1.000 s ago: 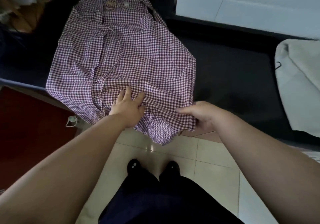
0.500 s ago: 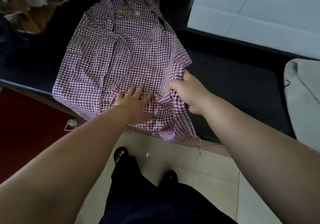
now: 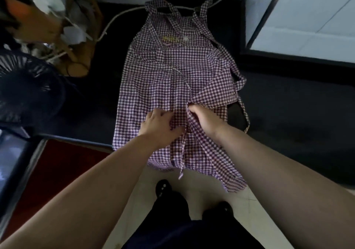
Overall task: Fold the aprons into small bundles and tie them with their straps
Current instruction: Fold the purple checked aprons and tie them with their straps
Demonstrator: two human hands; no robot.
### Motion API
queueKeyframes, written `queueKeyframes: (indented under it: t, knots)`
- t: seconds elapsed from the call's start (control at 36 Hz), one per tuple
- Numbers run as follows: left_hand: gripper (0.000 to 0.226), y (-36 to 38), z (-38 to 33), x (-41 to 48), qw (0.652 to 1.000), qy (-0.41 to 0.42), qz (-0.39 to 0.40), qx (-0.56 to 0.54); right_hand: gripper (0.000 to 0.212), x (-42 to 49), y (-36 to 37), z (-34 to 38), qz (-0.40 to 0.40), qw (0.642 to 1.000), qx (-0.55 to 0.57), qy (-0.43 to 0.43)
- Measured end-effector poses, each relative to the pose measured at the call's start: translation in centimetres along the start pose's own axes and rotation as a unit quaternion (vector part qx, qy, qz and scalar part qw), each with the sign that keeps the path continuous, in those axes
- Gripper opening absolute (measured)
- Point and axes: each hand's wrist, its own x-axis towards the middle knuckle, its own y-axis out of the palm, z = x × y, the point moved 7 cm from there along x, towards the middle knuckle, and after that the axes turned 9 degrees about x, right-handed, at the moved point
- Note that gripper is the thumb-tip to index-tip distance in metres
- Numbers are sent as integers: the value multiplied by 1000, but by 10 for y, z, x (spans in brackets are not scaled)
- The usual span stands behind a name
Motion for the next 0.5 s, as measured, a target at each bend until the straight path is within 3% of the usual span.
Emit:
queueKeyframes:
  t: [0.08, 0.14, 0.22, 0.31, 0.42, 0.5]
  knots:
    - [44, -12, 13, 12, 999, 15, -40, -8, 51, 18, -23, -10, -156, 985, 40, 56]
    - [45, -18, 22, 22, 999, 24, -41, -22, 49, 20, -42, -17, -262, 956, 107, 72]
    - [53, -22, 27, 31, 998, 39, -13, -47, 63, 27, -53, -27, -283, 888, 354, 75]
    - [53, -26, 27, 39, 998, 60, -1, -30, 48, 31, -59, -17, -251, 845, 470, 48]
    - [53, -30, 12, 48, 997, 78, 9, -22, 39, 37, -77, -3, -298, 868, 396, 4]
    - [53, -31, -4, 55, 997, 71, 22, -10, 35, 33, -87, 43, -346, 919, 97, -162]
